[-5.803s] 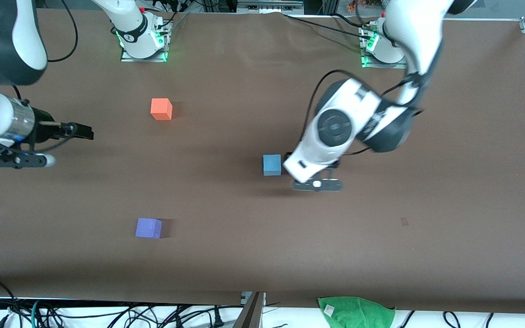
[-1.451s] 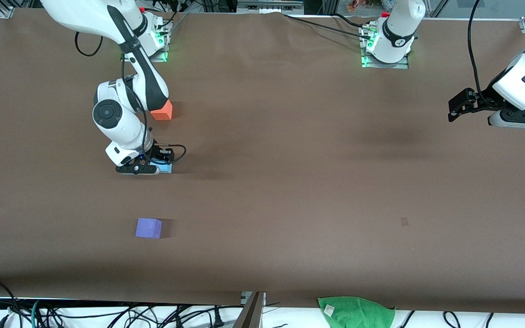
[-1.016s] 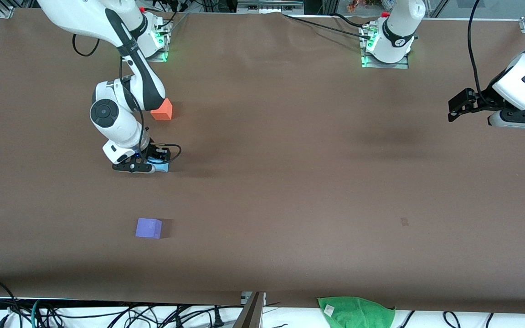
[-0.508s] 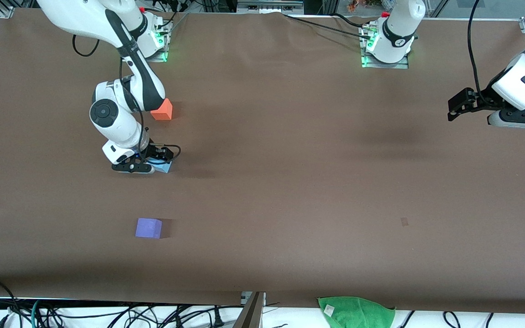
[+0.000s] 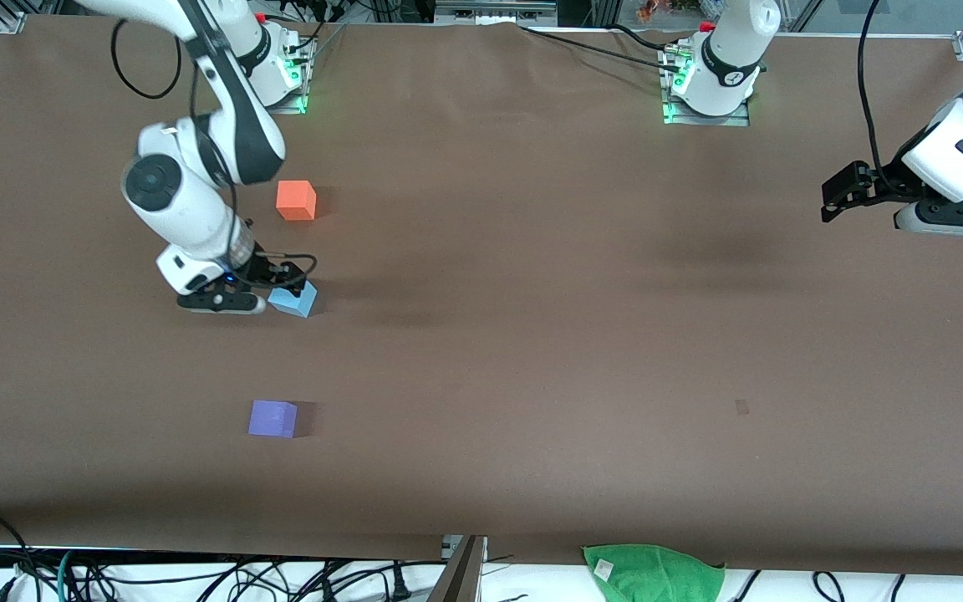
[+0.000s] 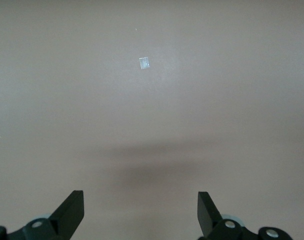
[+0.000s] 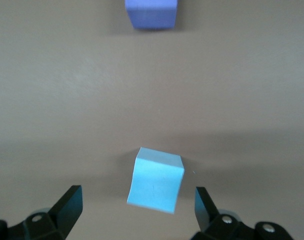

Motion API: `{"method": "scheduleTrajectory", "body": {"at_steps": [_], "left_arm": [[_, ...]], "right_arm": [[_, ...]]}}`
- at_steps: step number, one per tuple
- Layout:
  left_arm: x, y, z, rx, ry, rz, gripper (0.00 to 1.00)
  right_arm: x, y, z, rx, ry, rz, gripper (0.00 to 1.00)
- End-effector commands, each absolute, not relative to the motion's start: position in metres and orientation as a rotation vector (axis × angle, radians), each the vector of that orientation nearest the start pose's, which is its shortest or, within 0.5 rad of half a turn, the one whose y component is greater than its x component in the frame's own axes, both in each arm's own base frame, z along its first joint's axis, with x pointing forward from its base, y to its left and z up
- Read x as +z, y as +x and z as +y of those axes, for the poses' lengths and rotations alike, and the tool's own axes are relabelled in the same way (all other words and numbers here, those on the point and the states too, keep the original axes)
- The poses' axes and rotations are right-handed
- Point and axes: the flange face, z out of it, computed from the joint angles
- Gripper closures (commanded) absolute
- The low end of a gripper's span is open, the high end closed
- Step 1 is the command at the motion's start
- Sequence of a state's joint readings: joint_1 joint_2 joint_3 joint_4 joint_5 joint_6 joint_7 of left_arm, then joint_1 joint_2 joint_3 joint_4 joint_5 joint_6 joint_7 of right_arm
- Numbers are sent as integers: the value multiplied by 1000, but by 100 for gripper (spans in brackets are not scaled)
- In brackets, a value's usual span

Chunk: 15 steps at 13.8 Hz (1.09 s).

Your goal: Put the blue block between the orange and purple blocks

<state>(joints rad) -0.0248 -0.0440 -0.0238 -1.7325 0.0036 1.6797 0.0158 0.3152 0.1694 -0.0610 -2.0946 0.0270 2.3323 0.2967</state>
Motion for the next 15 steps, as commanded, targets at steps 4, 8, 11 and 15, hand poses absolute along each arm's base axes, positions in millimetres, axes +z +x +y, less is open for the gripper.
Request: {"method": "scheduleTrajectory", "body": {"at_steps": [4, 8, 11, 15], "left_arm": [[585, 547, -27, 22, -3151, 107, 0], [585, 547, -27, 22, -3151, 107, 0], [586, 547, -27, 20, -3151, 104, 0], [586, 547, -27, 22, -3151, 104, 0]], "right_arm": [[505, 561, 120, 130, -3122, 106, 1], [574, 537, 97, 68, -3102, -43, 1], [603, 558, 83, 131, -3119, -18, 1], [613, 567, 55, 148, -3103, -125, 1]]}}
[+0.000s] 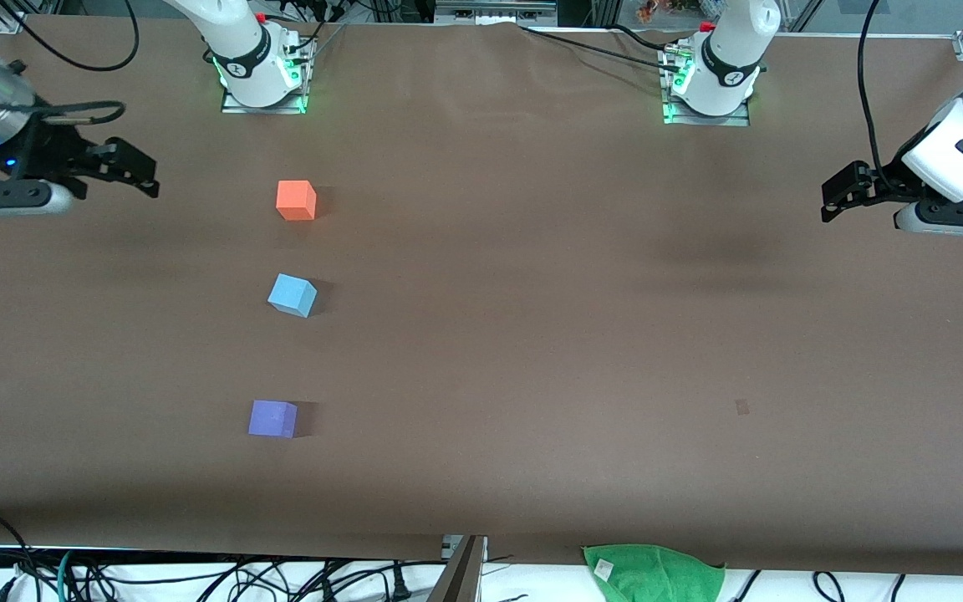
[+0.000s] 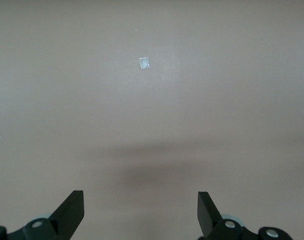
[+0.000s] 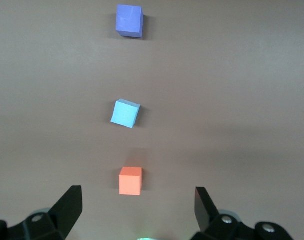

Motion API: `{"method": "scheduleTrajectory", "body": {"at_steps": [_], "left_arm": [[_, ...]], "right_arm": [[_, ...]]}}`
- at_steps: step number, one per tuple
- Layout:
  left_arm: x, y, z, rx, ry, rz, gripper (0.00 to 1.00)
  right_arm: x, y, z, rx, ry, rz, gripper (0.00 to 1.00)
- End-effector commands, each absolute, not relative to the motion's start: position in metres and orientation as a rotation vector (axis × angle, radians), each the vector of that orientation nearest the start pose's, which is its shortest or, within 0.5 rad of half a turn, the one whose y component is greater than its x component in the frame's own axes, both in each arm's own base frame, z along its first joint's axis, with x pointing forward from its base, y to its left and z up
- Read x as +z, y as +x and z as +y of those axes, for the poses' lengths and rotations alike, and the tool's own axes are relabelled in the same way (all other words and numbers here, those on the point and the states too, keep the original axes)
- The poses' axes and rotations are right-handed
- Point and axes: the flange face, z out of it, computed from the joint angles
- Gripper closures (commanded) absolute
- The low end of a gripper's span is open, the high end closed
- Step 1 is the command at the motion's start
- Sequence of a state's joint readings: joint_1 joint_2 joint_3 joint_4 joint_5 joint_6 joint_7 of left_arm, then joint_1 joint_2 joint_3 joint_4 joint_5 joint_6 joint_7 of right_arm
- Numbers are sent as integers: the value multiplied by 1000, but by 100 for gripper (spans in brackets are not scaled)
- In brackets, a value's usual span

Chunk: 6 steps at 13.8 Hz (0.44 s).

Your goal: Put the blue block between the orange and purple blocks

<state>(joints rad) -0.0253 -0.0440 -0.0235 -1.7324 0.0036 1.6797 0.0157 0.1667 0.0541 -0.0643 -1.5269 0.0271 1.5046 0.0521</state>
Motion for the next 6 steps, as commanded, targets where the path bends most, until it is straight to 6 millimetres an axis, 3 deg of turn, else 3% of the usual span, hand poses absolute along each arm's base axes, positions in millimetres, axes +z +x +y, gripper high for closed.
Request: {"method": "scheduleTrajectory", "body": {"at_steps": [1, 6], "left_arm": [[586, 547, -27, 22, -3151, 104, 0], [585, 547, -27, 24, -3151, 104, 0]], "right_arm": [[615, 568, 54, 140, -3117, -131, 1], [617, 567, 59, 136, -3118, -136, 1]]}}
